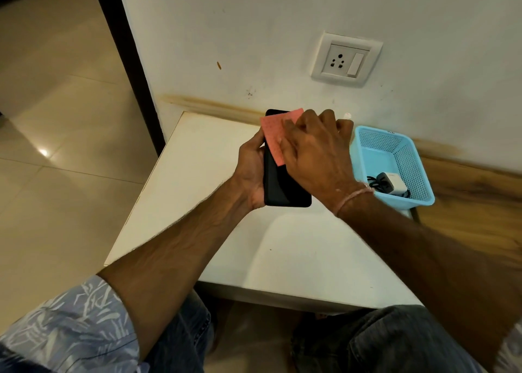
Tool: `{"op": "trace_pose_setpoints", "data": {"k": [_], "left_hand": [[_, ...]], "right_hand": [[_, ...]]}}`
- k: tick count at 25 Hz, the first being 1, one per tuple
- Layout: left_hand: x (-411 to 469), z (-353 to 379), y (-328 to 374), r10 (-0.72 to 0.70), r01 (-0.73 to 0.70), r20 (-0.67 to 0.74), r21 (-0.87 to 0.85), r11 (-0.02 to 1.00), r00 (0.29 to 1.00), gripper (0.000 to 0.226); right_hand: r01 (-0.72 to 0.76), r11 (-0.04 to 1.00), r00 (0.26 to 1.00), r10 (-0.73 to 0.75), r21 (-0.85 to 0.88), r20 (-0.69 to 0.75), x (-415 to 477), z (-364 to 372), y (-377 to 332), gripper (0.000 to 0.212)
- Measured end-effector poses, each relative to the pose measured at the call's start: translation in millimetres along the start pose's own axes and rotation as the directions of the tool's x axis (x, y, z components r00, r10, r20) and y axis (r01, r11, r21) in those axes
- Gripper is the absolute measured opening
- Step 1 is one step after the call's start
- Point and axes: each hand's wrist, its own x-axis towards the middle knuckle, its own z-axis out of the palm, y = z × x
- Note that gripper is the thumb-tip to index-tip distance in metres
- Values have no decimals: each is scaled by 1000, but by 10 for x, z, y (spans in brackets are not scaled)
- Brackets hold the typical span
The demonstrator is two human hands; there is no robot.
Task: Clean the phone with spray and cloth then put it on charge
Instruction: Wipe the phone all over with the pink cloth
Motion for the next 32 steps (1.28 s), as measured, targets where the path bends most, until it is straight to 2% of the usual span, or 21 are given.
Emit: {"op": "trace_pose_setpoints", "data": {"k": [3, 5, 8, 10, 12, 14, 17, 21, 23, 26, 29, 32], "left_hand": [[-30, -5, 73, 5, -5, 17, -19, 1000, 1000, 71], [-52, 22, 75, 18, -16, 46, -56, 998, 999, 72], [-72, 69, 28, 1, 4, 80, -64, 998, 997, 72], [-78, 73, 35, -3, 10, 86, -76, 997, 996, 72], [-84, 69, 57, -2, 9, 82, -81, 997, 997, 72], [-75, 59, 39, 2, 4, 73, -80, 997, 997, 74], [-31, 47, -5, -8, 10, 68, -31, 999, 998, 78], [-19, 51, -41, -32, 34, 65, -22, 999, 997, 64], [-26, 55, -44, -25, 32, 90, -73, 997, 996, 62], [-29, 21, 30, -12, 22, 85, -114, 993, 996, 69], [-24, -50, 78, 3, -1, 58, -43, 999, 998, 79], [-17, -51, 55, 32, -32, 37, 1, 999, 999, 81]], "right_hand": [[48, 990, 999, -45, 129, -24, -496, -67, -69, 37], [53, 977, 998, -57, 206, 12, -901, -91, -76, 50], [35, 983, 990, -58, 178, 126, -1206, -114, -35, 74], [80, 986, 981, -104, 149, 161, -1217, -124, -10, 80], [136, 982, 979, -154, 132, 136, -1161, -124, 23, 76], [182, 973, 979, -192, 140, 66, -1093, -122, 41, 61], [217, 951, 976, -219, 222, -16, -852, -107, 37, 46], [39, 947, 999, -46, 320, 14, -184, -74, 21, 35], [13, 932, 999, -29, 363, 37, 32, -49, 4, 38], [75, 900, 986, -132, 429, 105, -71, 4, -60, 48], [225, 878, 943, -305, 422, 133, -564, 12, -81, 58], [305, 870, 908, -388, 387, 157, -886, 2, 29, 63]]}}
